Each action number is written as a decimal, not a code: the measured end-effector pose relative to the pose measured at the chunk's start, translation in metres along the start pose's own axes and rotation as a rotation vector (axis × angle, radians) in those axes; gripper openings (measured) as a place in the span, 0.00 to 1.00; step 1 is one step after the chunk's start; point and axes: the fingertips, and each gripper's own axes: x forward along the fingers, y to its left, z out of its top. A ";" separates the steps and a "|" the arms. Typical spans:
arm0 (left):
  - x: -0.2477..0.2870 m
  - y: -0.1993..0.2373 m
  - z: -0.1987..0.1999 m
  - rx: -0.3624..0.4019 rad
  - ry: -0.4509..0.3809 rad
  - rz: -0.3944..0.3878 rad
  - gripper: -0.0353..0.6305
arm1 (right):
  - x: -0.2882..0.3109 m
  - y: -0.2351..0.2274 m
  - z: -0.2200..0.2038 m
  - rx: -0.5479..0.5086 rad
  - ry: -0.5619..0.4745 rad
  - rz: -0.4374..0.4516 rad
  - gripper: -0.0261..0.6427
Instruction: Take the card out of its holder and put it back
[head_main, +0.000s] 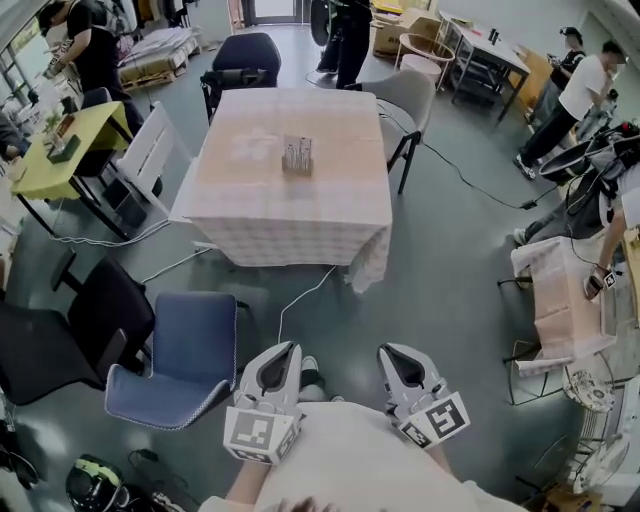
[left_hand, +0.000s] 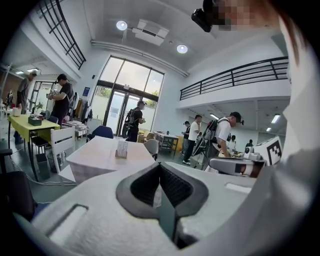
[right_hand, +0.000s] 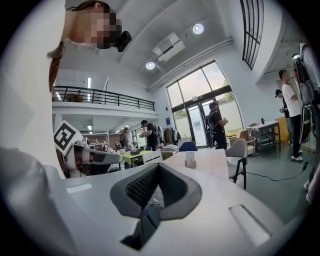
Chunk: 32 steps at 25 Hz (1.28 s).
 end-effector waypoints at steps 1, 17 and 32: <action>0.005 0.006 0.007 0.008 -0.001 -0.008 0.06 | 0.008 -0.002 0.004 -0.001 -0.001 -0.004 0.04; 0.054 0.078 0.027 0.009 0.006 -0.047 0.06 | 0.087 -0.019 0.011 -0.001 0.008 -0.067 0.04; 0.101 0.126 0.037 -0.054 0.007 0.077 0.06 | 0.155 -0.066 0.019 0.004 0.042 0.006 0.04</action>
